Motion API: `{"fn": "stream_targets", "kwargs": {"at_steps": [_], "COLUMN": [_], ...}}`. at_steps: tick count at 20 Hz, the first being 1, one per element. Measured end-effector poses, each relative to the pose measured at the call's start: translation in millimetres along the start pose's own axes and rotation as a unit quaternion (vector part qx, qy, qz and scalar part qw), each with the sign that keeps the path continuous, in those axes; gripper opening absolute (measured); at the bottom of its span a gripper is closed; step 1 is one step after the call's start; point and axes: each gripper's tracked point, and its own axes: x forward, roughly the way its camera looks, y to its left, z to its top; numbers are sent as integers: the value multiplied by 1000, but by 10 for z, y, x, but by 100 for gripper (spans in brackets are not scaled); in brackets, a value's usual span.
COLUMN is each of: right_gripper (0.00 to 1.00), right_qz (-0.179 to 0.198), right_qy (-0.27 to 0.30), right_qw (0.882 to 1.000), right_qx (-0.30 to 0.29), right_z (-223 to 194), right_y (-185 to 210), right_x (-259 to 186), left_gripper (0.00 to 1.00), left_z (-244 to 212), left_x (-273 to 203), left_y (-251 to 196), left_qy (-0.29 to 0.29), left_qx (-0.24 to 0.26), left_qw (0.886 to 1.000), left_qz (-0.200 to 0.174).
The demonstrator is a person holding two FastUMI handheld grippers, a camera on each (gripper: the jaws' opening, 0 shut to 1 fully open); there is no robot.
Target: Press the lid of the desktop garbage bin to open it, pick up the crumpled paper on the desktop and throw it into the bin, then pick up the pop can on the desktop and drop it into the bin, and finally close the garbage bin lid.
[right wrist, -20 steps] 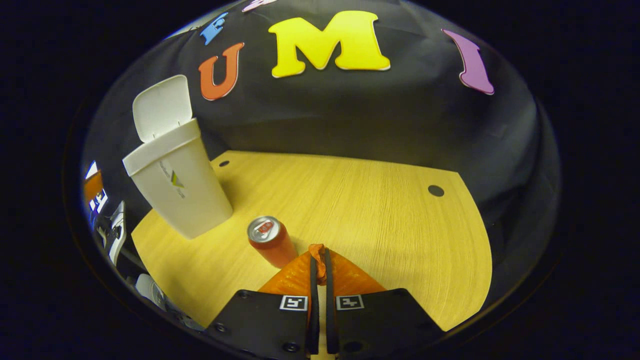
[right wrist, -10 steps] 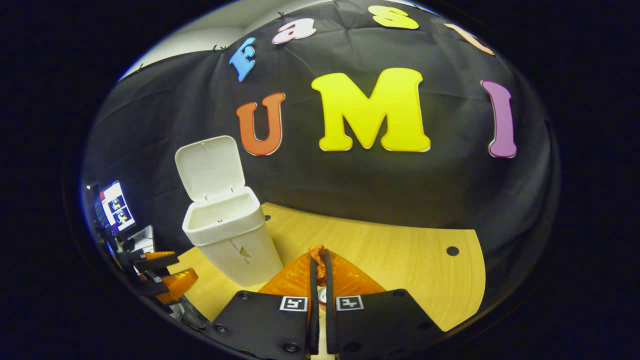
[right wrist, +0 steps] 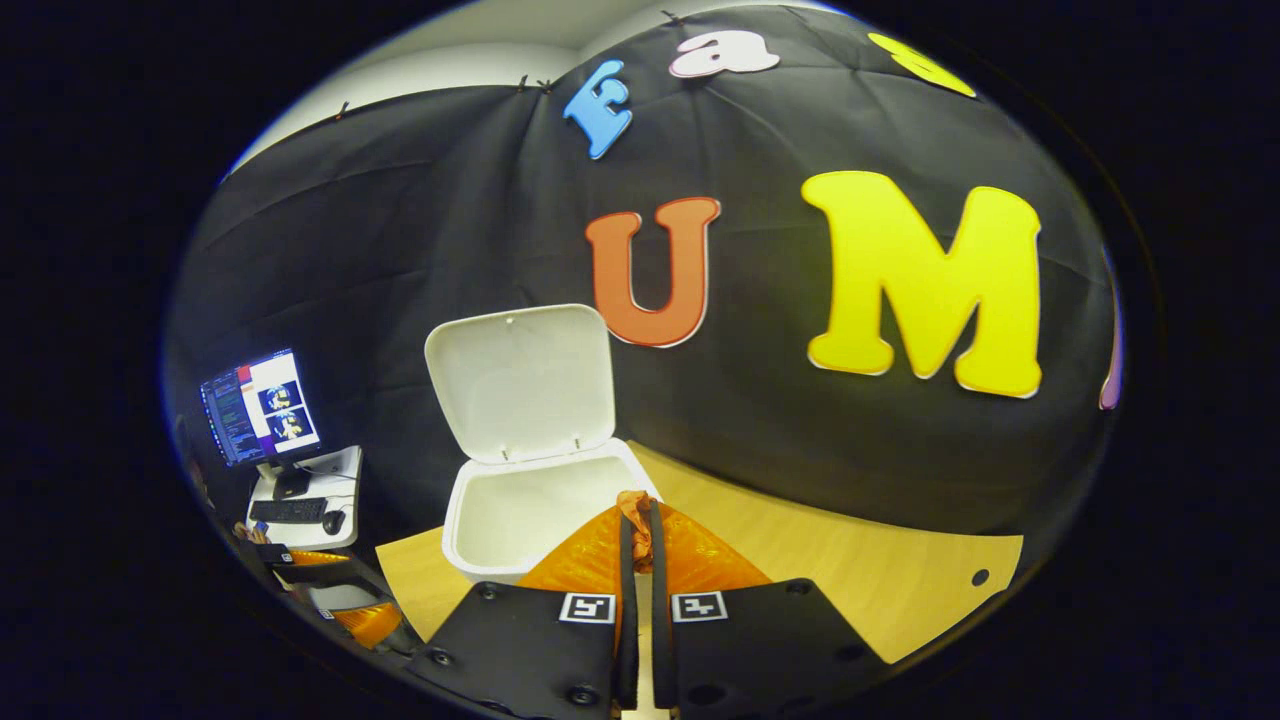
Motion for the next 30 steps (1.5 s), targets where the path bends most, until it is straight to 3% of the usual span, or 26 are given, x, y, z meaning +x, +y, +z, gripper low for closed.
{"fn": "stream_targets", "kwargs": {"at_steps": [5, 11, 12, 14, 19, 21, 22, 24, 26, 30], "right_gripper": [6, 7, 14, 26, 33, 50, 64, 70, 68, 78], "right_qz": [33, 30, 30, 23, 8, 5, 2, 1, 0, -20], "right_qy": [29, 66, 73, 74, 79, 81, 81, 72, 58, 35], "right_qw": [999, 997, 996, 996, 996, 996, 996, 997, 998, 999], "right_qx": [-16, -35, -34, -37, -40, -32, -29, -22, -12, 7], "right_z": [-89, -309, -355, -393, -440, -450, -451, -390, -310, -223], "right_y": [426, 569, 581, 569, 469, 481, 462, 435, 419, 280], "right_x": [658, 1064, 1109, 1160, 1171, 1166, 1134, 1037, 872, 425], "left_gripper": [99, 99, 99, 99, 99, 100, 99, 99, 99, 99], "left_z": [129, 139, 148, 172, 191, 202, 211, 239, 271, 396], "left_x": [-85, -158, -154, -141, -102, -86, -78, -49, -20, -16], "left_y": [515, 757, 771, 746, 626, 572, 547, 462, 342, -61], "left_qy": [-13, -21, -21, -26, -32, -33, -33, -38, -42, -66], "left_qx": [-5, -8, -9, -11, -6, -2, 0, 5, 10, 19], "left_qw": [998, 997, 997, 997, 998, 999, 999, 999, 999, 996], "left_qz": [57, 78, 77, 69, 46, 37, 34, 21, 2, -61]}}
